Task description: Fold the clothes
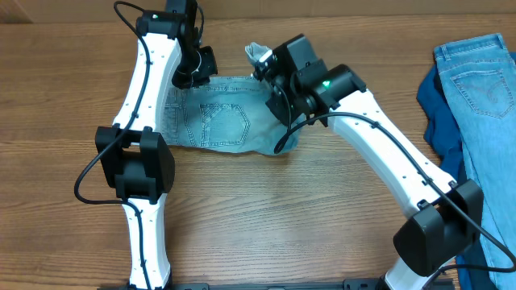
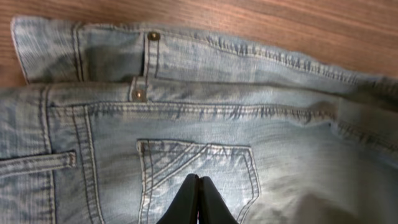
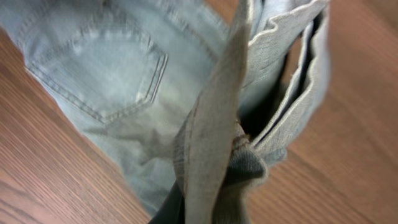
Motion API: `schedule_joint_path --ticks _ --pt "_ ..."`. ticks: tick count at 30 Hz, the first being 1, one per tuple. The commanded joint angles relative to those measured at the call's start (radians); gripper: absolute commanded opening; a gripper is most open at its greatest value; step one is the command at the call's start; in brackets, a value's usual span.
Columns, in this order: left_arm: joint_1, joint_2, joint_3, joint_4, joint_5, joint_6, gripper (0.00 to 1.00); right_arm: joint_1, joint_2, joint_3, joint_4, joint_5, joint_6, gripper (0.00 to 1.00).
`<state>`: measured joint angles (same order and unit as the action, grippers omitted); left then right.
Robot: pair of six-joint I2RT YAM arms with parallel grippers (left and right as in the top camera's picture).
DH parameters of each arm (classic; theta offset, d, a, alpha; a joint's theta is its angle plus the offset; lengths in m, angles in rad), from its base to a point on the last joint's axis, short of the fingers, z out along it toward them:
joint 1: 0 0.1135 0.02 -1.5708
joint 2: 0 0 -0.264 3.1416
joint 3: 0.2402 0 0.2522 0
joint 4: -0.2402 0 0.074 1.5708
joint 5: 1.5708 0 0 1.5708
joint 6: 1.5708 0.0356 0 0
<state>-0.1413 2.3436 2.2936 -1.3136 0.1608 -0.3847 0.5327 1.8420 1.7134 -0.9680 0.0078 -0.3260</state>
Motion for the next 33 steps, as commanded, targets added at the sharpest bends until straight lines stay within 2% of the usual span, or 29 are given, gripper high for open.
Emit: schedule_joint_path --ticks 1,12,22,33 --pt "0.029 -0.003 0.026 -0.014 0.019 0.021 0.04 0.019 -0.053 0.066 0.009 0.001 0.008 0.04" --pt "0.22 -0.068 0.027 -0.06 0.095 0.027 0.04 0.105 -0.031 0.065 0.04 -0.047 0.009 0.04" --pt "0.229 -0.076 0.027 -0.077 0.094 0.049 0.05 0.142 0.103 0.06 0.169 -0.116 0.07 0.04" --pt "0.272 -0.076 0.027 -0.103 0.094 0.071 0.05 0.239 0.142 0.06 0.249 -0.118 0.072 0.04"
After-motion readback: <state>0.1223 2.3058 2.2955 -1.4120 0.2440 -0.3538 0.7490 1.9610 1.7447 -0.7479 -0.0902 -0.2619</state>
